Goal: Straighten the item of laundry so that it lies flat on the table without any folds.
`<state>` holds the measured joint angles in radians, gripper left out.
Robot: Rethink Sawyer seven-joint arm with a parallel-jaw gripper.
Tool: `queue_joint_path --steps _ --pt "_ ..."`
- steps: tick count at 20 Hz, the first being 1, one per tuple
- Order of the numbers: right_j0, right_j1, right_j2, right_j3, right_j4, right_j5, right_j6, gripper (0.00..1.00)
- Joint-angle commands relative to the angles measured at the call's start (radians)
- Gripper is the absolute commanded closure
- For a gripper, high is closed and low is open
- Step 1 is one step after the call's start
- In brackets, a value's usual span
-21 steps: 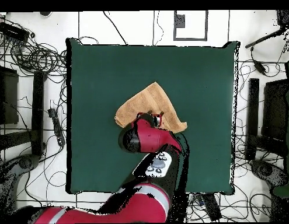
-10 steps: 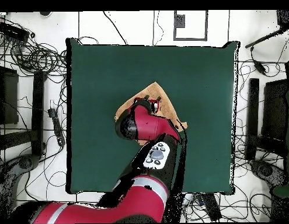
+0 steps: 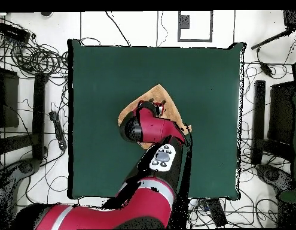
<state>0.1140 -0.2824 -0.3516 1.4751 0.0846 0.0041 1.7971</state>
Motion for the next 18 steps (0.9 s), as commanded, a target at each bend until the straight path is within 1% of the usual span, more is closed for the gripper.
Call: queue_joint_path --steps 1,5,9,12,15,17,18 --pt "-0.003 0.050 0.140 0.038 0.006 0.119 0.130 0.00" --pt "0.024 0.092 0.104 0.029 0.026 0.081 0.163 0.00" --pt "0.049 0.121 0.076 -0.008 0.055 0.050 0.187 0.00" --pt "0.090 0.146 0.019 -0.040 0.093 0.018 0.208 0.00" --pt "0.130 0.172 -0.043 -0.063 0.139 0.034 0.227 0.00" --pt "0.139 0.185 -0.053 -0.069 0.160 0.061 0.230 0.00" --pt "0.144 0.191 -0.059 -0.067 0.170 0.053 0.233 0.00"
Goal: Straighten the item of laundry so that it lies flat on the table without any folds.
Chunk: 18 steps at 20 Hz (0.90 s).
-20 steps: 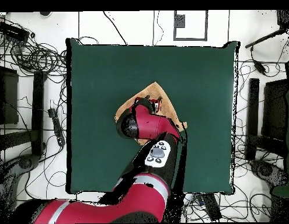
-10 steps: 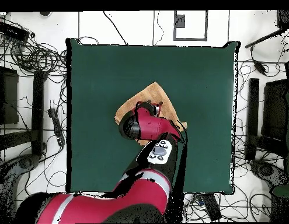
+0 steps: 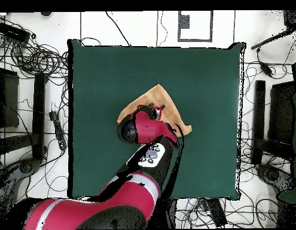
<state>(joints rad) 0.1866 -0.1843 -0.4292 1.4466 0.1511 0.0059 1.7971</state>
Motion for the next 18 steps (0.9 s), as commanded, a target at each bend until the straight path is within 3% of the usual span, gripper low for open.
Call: queue_joint_path --steps 1,5,8,14,18 --pt "0.068 0.095 0.026 -0.035 0.107 0.035 0.231 0.00" --pt "0.065 0.113 0.035 -0.053 0.129 -0.018 0.222 0.00" --pt "0.101 0.128 -0.010 -0.065 0.175 -0.030 0.242 0.00" --pt "0.253 0.219 -0.210 -0.102 0.402 -0.010 0.322 0.00" --pt "0.342 0.282 -0.334 -0.118 0.559 0.069 0.360 0.00"
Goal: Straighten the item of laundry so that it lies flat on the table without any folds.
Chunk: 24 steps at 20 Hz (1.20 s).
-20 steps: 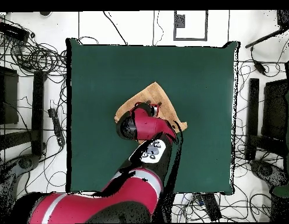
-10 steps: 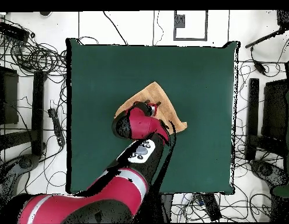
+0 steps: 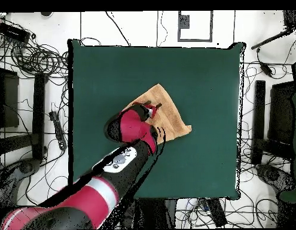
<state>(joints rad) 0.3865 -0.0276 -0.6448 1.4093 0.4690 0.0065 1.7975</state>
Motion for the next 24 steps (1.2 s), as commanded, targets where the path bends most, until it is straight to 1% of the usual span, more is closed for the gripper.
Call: queue_joint_path --steps 1,3,7,10,11,13,15,16,17,20,22,24 --pt "0.156 0.130 -0.131 -0.082 0.262 0.096 0.365 0.00" --pt "0.188 0.126 -0.152 -0.084 0.294 0.153 0.376 0.00" --pt "0.210 0.073 -0.117 -0.079 0.291 0.219 0.341 0.00" --pt "0.234 0.054 -0.120 -0.081 0.298 0.285 0.360 0.00" --pt "0.232 0.027 -0.101 -0.067 0.289 0.297 0.353 0.00" --pt "0.202 -0.081 -0.032 0.005 0.241 0.301 0.289 0.00" --pt "0.136 -0.240 0.093 0.122 0.194 0.289 0.189 0.00" --pt "0.105 -0.312 0.146 0.183 0.184 0.292 0.150 0.00" --pt "0.085 -0.367 0.174 0.229 0.171 0.296 0.117 0.00" --pt "0.023 -0.490 0.257 0.345 0.137 0.294 0.058 0.00" --pt "-0.046 -0.561 0.346 0.425 0.121 0.294 0.012 0.00" --pt "-0.132 -0.615 0.438 0.493 0.086 0.247 -0.032 0.00"
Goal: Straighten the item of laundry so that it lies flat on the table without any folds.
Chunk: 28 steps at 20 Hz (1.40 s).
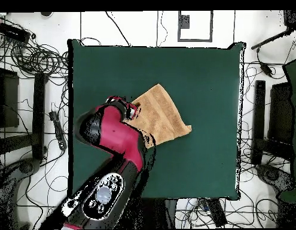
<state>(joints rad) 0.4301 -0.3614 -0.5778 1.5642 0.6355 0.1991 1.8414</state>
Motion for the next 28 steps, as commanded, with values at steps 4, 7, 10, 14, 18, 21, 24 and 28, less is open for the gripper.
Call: queue_joint_path --steps 4,7,10,14,18,21,24,28 --pt "-0.281 -0.311 0.447 0.406 -0.204 -0.001 -0.090 0.00" --pt "-0.258 -0.276 0.404 0.395 -0.284 -0.009 -0.028 0.00" --pt "-0.116 -0.191 0.249 0.328 -0.325 -0.025 0.091 0.00" --pt "-0.030 -0.118 0.174 0.304 -0.322 -0.011 0.189 0.00" --pt "-0.047 -0.112 0.199 0.345 -0.330 -0.065 0.208 0.00" --pt "-0.058 -0.091 0.203 0.357 -0.335 -0.112 0.212 0.00" --pt "-0.079 -0.085 0.214 0.372 -0.344 -0.146 0.210 0.00" --pt "-0.190 -0.112 0.304 0.411 -0.401 -0.195 0.163 0.00"
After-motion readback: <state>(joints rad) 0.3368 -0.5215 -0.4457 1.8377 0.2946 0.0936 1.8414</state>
